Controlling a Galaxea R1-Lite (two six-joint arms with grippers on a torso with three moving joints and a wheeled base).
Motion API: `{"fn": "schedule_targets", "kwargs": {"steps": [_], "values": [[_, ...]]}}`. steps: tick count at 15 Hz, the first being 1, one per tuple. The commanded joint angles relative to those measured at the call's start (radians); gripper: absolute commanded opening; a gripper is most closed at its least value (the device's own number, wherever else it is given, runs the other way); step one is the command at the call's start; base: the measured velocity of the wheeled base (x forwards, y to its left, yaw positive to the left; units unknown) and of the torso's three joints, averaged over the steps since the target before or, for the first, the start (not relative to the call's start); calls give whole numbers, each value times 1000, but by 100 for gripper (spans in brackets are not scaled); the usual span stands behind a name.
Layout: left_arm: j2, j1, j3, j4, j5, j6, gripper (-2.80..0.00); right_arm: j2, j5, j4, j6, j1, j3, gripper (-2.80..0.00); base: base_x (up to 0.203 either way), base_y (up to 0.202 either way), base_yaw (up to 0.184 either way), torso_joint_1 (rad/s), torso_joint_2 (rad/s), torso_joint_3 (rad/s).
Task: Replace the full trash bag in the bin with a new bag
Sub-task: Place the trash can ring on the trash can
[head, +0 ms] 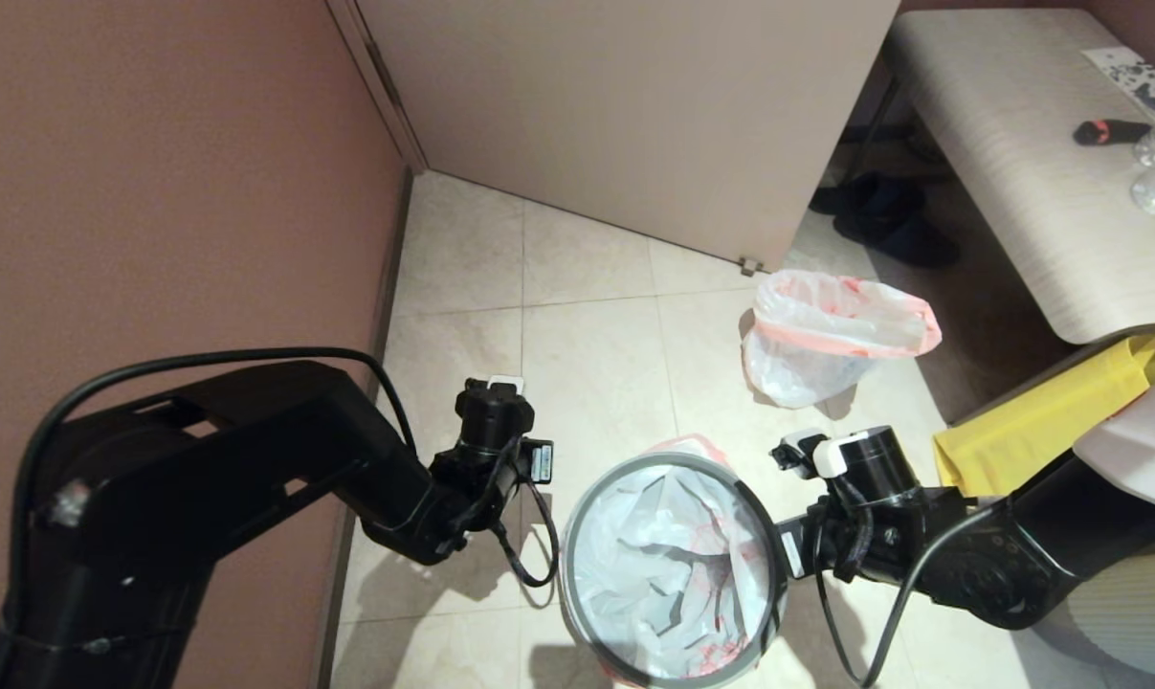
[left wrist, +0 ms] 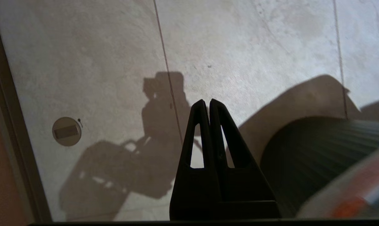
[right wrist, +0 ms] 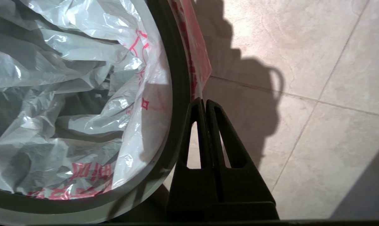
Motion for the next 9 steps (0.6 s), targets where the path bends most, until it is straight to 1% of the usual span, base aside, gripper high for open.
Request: {"fn": "schedule_targets", "kwargs": {"steps": [1, 2, 3, 5, 7, 9], "values": [[-112, -32, -8, 135, 7, -2, -280, -2, -9, -3, -5, 0, 0, -280, 0, 0, 0, 0, 0, 0], [-135, -52, -28, 214, 12, -7, -280, -5, -9, -3, -5, 0, 0, -280, 0, 0, 0, 0, 0, 0], [-163, -70, -51, 262, 17, -22, -280, -15, -9, -3, -3, 0, 0, -280, 0, 0, 0, 0, 0, 0], [-215, -112, -110, 441, 20, -80, -280, -38, -8, 4, -3, 0, 0, -280, 0, 0, 0, 0, 0, 0], [-260, -159, -203, 682, 15, -193, -280, -45, -9, 15, -3, 1, 0, -280, 0, 0, 0, 0, 0, 0], [-277, -205, -281, 918, 9, -271, -280, -45, -9, 17, -3, 1, 0, -280, 0, 0, 0, 0, 0, 0]]}}
